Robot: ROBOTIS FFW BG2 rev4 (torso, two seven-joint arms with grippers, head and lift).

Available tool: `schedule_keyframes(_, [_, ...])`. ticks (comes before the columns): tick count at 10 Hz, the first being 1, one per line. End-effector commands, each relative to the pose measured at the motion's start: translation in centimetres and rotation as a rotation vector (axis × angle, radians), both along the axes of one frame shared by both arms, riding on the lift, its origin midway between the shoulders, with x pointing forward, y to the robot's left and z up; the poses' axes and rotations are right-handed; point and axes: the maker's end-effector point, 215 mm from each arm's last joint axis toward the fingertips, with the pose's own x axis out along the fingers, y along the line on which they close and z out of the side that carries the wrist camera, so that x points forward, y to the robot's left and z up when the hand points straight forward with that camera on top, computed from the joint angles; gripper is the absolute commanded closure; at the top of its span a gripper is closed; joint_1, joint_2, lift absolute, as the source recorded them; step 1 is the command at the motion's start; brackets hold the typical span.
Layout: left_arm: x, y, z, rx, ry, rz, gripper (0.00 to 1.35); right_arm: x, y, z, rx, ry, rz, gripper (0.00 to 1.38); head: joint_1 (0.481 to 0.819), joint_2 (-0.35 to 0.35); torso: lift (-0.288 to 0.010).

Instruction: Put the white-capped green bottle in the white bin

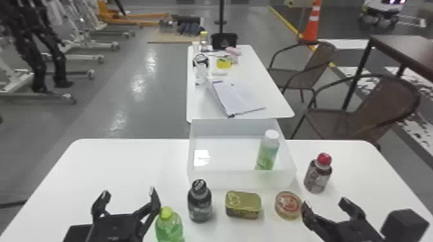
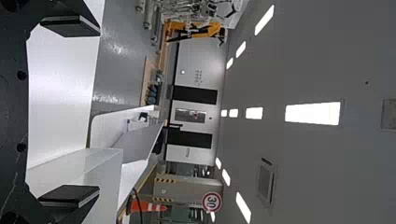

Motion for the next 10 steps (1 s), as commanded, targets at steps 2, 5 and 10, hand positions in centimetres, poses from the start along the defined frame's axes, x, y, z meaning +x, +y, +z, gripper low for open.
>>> schedule_keyframes(2, [-0.04, -0.04, 0.34, 0.048, 0.011, -0.002, 0.11, 0.14, 0.01, 0.22, -0.020, 0.003, -0.005, 0.20, 0.549, 0.000, -0.100])
schedule_keyframes(5, [0.05, -0.04, 0.19, 0.054, 0.020, -0.002, 0.11, 0.18, -0.01, 0.15, -0.037, 0.010, -0.011, 0.20, 0.549, 0.000, -0.100])
schedule_keyframes(10, [0.01, 0.20, 0.42, 0.058, 0.013, 0.002, 0.11, 0.14, -0.07, -0.05, -0.038, 0.017, -0.017, 0.20, 0.549, 0.000, -0.100])
